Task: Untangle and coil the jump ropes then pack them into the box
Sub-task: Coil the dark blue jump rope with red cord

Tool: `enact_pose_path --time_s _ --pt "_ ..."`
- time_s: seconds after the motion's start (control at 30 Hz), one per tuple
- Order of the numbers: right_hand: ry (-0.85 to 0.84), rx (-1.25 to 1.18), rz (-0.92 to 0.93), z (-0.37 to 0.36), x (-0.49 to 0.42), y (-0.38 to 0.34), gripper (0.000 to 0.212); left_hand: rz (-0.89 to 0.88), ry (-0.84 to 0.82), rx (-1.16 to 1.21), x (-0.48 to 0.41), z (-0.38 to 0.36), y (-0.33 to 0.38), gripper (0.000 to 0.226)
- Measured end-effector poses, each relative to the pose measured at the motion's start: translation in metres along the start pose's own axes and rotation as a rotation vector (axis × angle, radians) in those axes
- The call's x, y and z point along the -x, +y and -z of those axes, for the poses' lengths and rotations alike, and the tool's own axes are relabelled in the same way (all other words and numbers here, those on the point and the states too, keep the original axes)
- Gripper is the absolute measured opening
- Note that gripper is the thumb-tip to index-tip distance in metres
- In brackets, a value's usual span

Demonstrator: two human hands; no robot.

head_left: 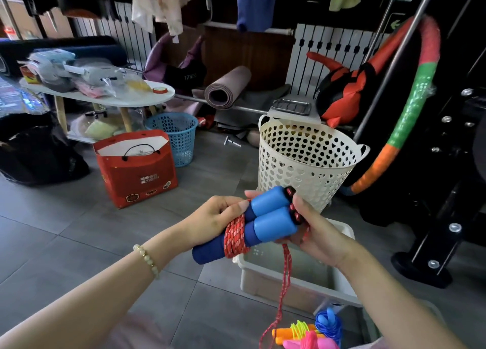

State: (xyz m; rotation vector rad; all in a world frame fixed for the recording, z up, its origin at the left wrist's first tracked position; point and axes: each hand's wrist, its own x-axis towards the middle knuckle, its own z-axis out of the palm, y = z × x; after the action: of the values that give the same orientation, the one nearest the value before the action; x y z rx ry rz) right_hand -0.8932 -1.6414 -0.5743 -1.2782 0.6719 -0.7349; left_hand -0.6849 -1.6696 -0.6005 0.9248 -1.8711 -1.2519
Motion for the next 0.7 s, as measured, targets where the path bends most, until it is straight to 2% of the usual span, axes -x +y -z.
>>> enact_pose_path --time_s 0.07,0.1,0.17,0.2,0.3,0.43,0.57,0.63,0.7 --pt "0.058 0.032 -0.024 -0.005 -0.006 0.005 0.070 0.025 0.149 0.108 -0.005 -0.001 0.000 0.025" --pt "0.123 0.093 -0.028 -0.008 -0.011 0.008 0.051 0.035 0.224 0.157 -0.008 0.000 0.000 0.020" --pt "0.272 0.330 0.039 -0.014 -0.016 0.017 0.015 0.052 0.293 0.180 -0.013 0.001 -0.002 0.023" --pt "0.324 0.418 0.078 -0.017 -0.019 0.022 0.012 0.048 0.295 0.164 -0.014 0.000 -0.004 0.026" --pt "0.322 0.582 0.029 -0.024 -0.021 0.029 0.019 0.032 0.394 0.020 -0.017 -0.001 -0.007 0.018" --pt "0.244 0.989 0.046 -0.025 -0.017 0.030 0.035 0.122 0.528 -0.229 -0.020 0.021 -0.021 0.009" --pt "0.266 1.330 0.111 -0.023 -0.014 0.019 0.026 0.216 0.478 -0.464 -0.017 0.025 -0.028 0.018" --pt "0.263 1.367 0.232 -0.026 -0.011 0.011 0.018 0.200 0.434 -0.656 -0.016 0.022 -0.024 0.023" --pt "0.271 1.299 0.330 -0.023 -0.010 0.006 0.011 0.139 0.341 -0.774 -0.015 0.018 -0.016 0.029"
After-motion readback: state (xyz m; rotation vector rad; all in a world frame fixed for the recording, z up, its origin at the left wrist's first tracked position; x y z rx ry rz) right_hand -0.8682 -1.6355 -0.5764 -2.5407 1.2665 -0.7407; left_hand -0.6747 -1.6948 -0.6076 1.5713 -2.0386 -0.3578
